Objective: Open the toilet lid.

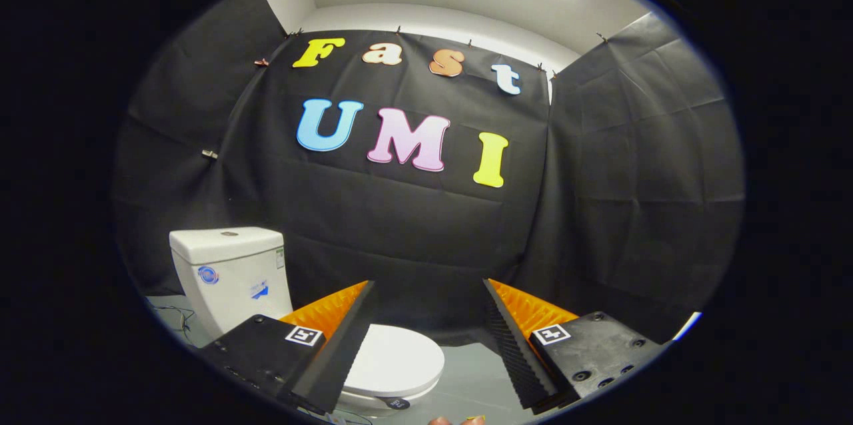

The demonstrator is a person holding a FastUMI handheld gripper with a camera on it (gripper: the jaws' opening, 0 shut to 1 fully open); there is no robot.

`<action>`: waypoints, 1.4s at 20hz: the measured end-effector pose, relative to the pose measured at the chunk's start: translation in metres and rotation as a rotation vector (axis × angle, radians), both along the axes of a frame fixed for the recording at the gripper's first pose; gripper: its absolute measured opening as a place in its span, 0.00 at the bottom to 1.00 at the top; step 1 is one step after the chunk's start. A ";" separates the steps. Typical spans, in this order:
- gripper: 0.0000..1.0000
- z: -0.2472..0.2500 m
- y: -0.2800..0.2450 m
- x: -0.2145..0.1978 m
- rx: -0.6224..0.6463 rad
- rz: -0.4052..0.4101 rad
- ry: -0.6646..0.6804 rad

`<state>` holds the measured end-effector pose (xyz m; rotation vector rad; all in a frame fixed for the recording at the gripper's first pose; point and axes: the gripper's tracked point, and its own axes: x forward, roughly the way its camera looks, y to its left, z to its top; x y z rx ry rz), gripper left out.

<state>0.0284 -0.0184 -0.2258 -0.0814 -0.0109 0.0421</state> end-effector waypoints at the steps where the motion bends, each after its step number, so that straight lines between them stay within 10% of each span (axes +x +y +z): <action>1: 0.98 -0.015 -0.002 0.001 0.025 0.004 0.019; 28: 0.99 -0.346 -0.013 0.028 1.113 0.116 0.964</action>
